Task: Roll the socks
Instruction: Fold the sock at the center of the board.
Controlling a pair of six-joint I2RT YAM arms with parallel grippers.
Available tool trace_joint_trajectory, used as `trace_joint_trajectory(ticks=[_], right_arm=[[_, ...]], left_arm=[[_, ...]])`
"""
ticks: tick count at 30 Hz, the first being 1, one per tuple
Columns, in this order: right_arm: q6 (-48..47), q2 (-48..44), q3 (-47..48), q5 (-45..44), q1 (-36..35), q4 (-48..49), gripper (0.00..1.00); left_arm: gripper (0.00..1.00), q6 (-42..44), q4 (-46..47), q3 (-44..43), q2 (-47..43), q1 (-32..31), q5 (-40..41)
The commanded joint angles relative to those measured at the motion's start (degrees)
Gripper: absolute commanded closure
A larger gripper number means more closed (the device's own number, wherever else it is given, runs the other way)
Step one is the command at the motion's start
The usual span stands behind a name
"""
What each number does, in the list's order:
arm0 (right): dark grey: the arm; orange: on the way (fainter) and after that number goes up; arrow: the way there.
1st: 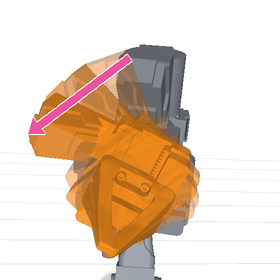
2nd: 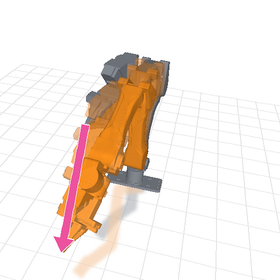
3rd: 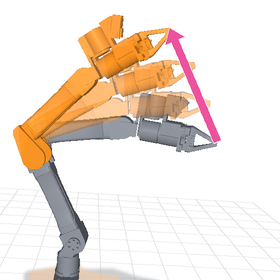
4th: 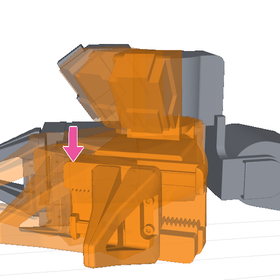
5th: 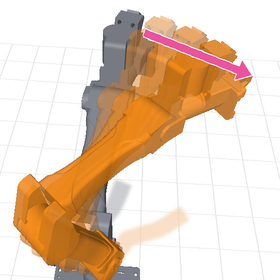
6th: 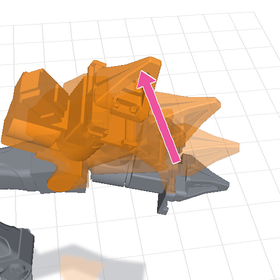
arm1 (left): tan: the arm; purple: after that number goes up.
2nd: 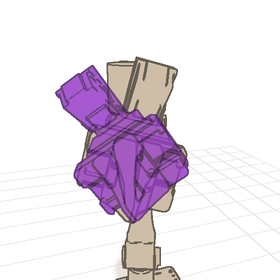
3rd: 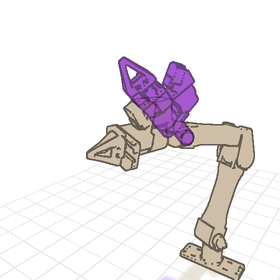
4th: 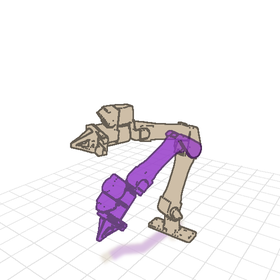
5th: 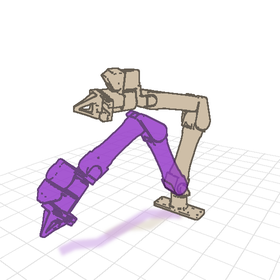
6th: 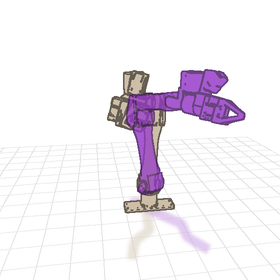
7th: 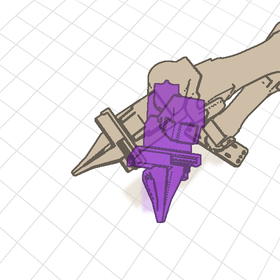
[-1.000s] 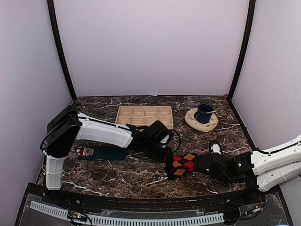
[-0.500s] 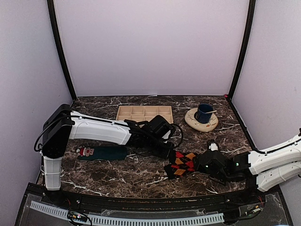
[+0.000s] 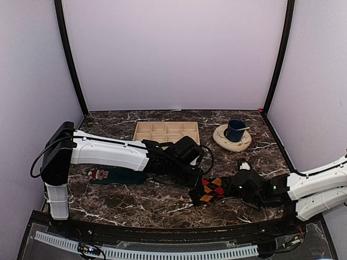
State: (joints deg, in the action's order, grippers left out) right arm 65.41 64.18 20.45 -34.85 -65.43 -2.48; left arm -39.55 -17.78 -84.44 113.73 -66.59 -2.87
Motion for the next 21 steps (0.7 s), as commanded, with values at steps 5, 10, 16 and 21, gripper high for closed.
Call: trace_joint_trajectory(ticks=[5,10,16,21], right_arm=[[-4.8,0.3,1.1,3.6,1.6,3.4,0.53],[-6.8,2.2,2.6,5.0,1.9,3.4,0.54],[-8.5,5.0,4.2,6.8,2.6,5.0,0.56],[-9.9,7.6,6.1,8.1,3.2,5.5,0.61]], left_arm=[[0.99,-2.9,-2.1,1.3,-2.9,-1.8,2.0],[0.98,-3.7,-2.0,2.8,-2.7,-2.2,2.3],[0.96,-3.9,-1.4,4.9,-2.7,-2.3,2.8],[0.92,-3.4,-0.6,6.2,-2.7,-2.3,3.6]])
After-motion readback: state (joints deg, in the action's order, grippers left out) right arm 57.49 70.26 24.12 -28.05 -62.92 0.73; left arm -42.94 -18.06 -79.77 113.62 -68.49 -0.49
